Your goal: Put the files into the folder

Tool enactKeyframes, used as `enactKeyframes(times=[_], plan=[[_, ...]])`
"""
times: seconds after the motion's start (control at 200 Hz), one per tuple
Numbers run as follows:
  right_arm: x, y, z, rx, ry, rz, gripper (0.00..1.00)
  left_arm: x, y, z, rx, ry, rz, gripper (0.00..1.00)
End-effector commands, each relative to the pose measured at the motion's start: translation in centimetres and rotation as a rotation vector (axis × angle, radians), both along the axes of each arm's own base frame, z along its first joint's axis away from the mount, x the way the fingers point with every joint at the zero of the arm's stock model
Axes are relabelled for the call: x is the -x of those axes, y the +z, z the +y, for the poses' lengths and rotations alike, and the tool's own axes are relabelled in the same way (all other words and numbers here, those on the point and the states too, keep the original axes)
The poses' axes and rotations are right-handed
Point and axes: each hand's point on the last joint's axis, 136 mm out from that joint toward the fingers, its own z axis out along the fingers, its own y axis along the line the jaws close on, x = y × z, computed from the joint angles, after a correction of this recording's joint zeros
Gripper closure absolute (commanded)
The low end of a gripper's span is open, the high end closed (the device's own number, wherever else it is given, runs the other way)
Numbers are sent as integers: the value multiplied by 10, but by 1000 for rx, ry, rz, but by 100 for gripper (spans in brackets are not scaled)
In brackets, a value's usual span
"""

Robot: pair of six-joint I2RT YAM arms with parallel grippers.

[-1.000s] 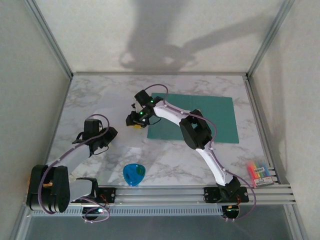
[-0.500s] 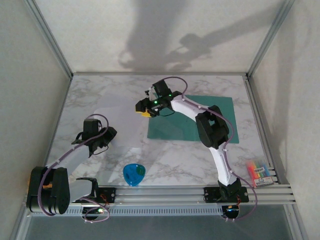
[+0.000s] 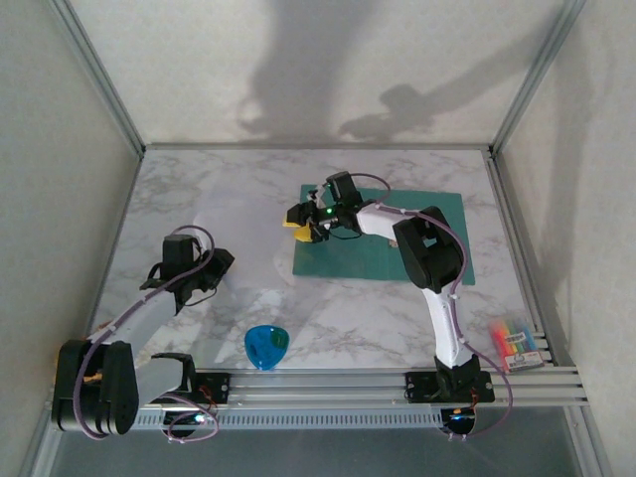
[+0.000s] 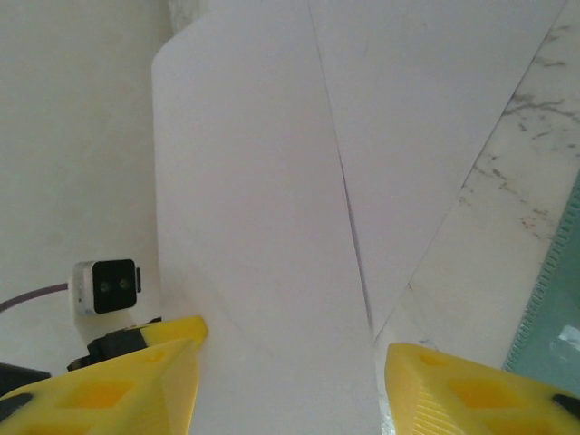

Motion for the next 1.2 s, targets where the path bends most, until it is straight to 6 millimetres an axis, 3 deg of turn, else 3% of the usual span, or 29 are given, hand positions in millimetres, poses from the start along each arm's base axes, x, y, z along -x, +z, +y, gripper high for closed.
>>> enactKeyframes(times=[0.0, 0.441, 1.192], plan=[[0, 37, 1, -91, 22, -29, 43, -12, 28, -4, 68, 9, -81, 68], [14, 30, -1, -114, 71, 50, 39, -19, 58, -14, 182, 2, -153, 69], [20, 49, -1, -247, 70, 73, 33, -22, 125, -27, 329, -4, -295, 69]])
